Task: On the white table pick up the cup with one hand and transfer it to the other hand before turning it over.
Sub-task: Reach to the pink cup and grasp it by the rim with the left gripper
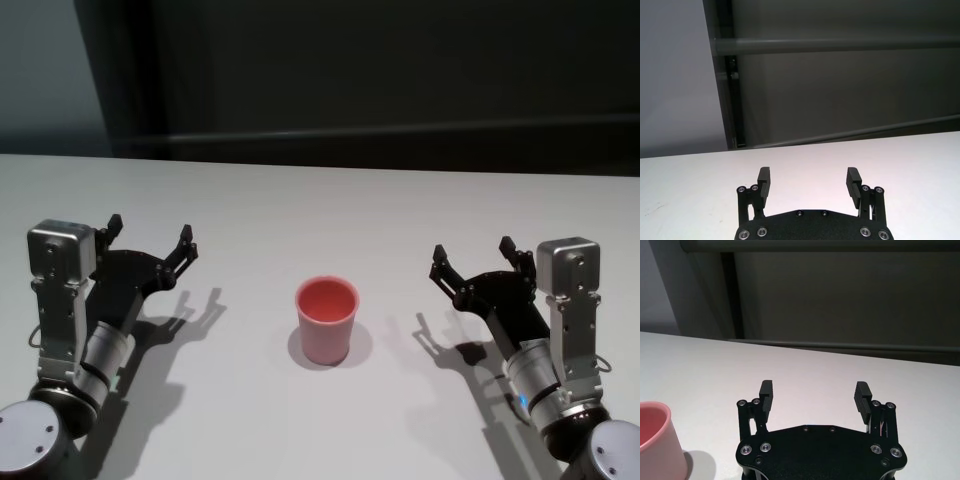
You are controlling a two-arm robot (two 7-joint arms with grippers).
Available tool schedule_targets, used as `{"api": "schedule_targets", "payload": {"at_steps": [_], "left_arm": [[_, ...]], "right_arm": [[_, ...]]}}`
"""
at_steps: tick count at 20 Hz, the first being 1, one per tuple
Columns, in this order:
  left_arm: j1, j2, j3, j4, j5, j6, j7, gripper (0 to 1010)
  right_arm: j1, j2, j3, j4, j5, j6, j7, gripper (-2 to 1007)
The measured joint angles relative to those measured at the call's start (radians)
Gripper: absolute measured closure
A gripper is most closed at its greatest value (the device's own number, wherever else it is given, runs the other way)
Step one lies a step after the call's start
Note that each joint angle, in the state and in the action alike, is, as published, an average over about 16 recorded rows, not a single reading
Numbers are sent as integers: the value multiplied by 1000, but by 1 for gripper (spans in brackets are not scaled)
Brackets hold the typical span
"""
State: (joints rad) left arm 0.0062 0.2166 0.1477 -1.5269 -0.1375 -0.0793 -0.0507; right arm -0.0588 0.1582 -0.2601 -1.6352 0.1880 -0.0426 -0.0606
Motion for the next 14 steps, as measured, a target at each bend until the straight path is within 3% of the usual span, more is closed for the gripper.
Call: {"api": "schedule_targets", "payload": {"at_steps": [14], "left_arm": [[0,0,0,0,0,0,0,9]], "right_arm": [[0,0,0,0,0,0,0,3]]}}
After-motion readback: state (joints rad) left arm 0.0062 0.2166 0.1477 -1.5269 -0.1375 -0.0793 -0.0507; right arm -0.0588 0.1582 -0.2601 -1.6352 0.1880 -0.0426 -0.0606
